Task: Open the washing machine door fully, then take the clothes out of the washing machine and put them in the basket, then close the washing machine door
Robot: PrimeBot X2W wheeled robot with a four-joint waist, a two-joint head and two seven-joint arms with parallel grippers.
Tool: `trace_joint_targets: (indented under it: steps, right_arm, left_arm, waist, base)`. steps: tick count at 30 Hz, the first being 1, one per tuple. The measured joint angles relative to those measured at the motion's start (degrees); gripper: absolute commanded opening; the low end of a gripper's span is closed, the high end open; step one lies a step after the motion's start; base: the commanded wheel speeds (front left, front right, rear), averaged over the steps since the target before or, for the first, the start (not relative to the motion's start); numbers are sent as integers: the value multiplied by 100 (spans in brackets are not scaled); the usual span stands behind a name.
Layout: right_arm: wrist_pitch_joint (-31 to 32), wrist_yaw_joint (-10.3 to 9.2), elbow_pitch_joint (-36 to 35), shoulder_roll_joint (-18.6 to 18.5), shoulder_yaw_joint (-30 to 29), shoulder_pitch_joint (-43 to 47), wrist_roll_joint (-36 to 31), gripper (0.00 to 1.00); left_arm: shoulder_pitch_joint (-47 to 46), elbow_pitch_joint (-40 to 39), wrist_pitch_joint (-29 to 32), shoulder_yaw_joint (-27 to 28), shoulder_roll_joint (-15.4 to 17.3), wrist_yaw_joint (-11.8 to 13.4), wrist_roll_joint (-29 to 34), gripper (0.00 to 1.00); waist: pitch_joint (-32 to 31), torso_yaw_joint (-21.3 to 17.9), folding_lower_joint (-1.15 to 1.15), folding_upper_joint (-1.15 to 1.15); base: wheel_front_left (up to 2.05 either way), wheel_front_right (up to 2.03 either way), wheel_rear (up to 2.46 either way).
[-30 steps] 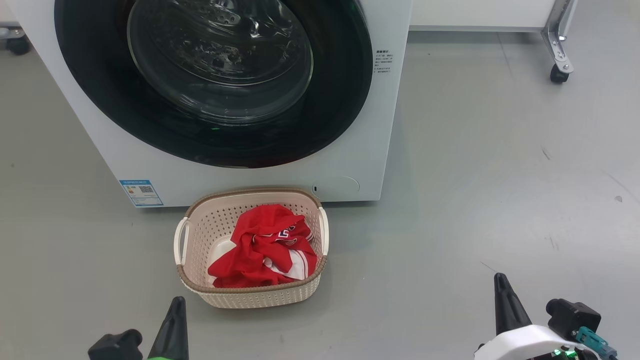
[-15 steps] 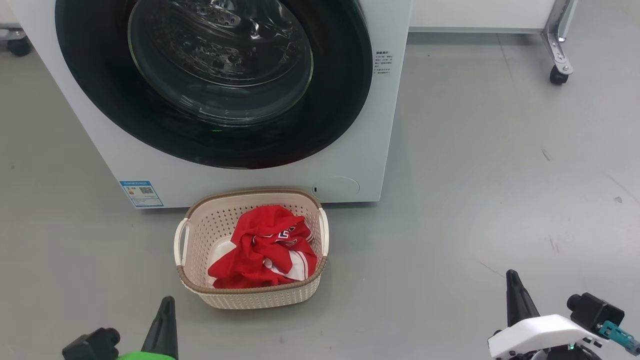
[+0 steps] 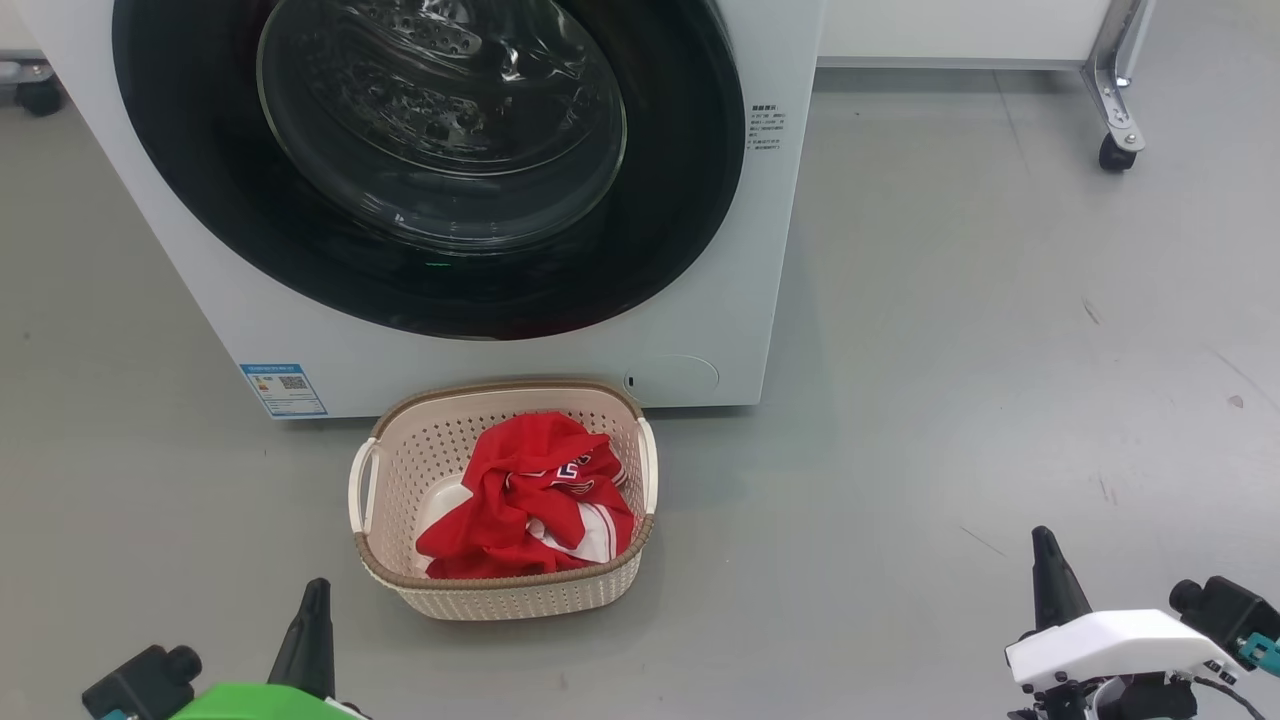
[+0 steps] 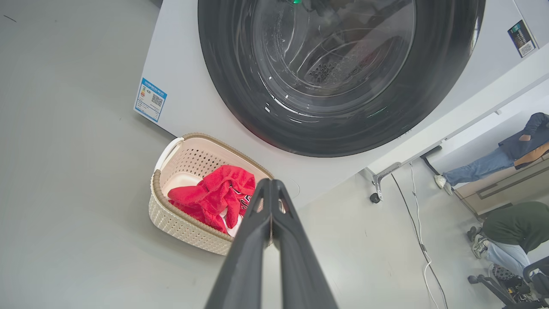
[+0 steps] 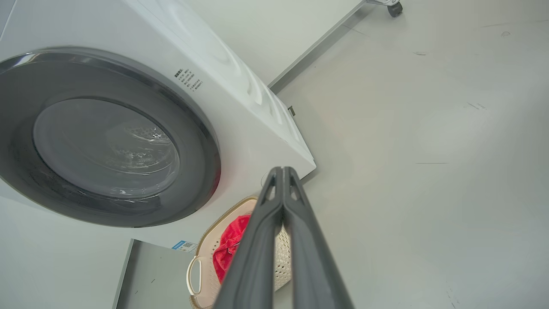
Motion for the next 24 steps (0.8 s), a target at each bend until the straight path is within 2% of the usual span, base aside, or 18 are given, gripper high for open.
trace_joint_targets:
  steps: [24]
  right_arm:
    - [399, 164, 123, -52, -397, -263, 1812, 0]
  left_arm:
    - [-351, 367, 243, 344, 41, -344, -1852, 0]
  waist:
    - [-36, 2, 0, 0]
  base:
    - [0, 0, 0]
